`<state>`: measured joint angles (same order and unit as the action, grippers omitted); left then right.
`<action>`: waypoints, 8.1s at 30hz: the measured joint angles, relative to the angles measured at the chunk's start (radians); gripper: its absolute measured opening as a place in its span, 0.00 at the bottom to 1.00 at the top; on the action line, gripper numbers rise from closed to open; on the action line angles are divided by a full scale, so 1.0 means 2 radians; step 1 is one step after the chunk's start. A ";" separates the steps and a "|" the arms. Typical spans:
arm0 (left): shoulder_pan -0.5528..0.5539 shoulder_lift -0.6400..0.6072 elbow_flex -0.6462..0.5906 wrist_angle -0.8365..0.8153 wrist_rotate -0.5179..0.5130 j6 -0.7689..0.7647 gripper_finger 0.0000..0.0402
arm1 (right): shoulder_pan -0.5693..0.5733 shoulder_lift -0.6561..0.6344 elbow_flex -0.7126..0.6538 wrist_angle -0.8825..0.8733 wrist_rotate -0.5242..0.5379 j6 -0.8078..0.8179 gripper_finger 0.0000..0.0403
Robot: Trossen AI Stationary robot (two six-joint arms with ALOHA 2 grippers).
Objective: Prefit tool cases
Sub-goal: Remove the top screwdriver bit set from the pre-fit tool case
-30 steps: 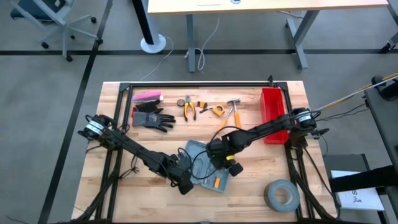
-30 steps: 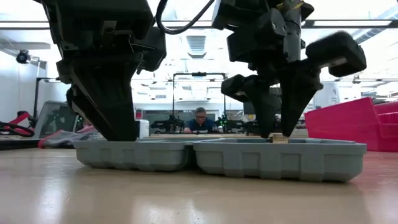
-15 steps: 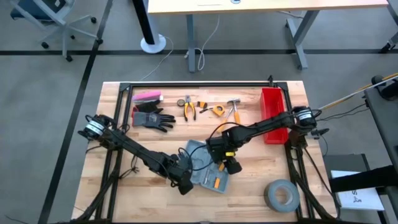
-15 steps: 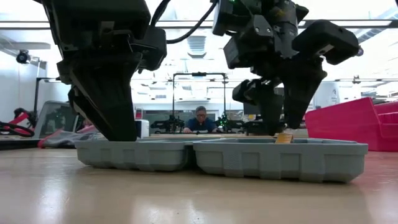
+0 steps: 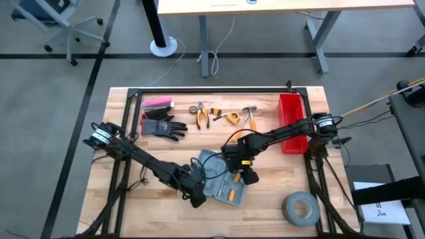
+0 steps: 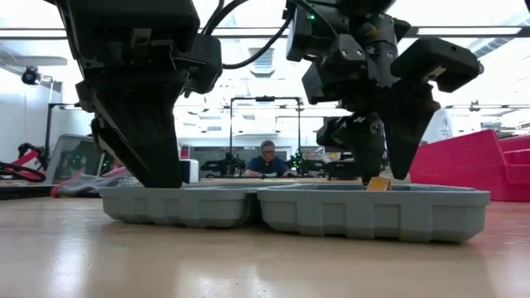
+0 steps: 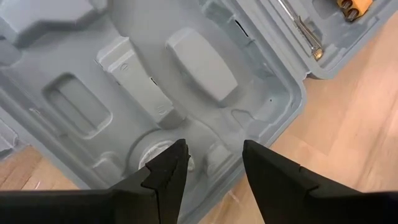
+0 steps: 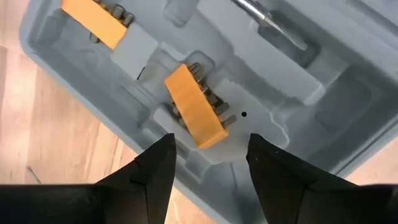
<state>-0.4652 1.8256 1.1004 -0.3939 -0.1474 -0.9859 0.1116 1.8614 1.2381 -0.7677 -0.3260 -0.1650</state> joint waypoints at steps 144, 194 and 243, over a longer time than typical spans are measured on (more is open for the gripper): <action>0.010 0.000 0.017 -0.021 0.004 -0.032 0.41 | 0.062 -0.001 0.032 -0.106 0.230 -0.121 0.36; 0.011 0.000 0.017 -0.020 0.015 -0.048 0.41 | 0.104 0.000 0.032 -0.085 0.211 -0.228 0.32; 0.011 0.000 0.017 -0.015 0.013 -0.045 0.41 | 0.066 0.030 0.029 -0.055 0.179 -0.290 0.14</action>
<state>-0.4435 1.8256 1.1343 -0.4240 -0.1207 -1.0756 0.2436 1.9221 1.2968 -0.8772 0.0315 -0.7452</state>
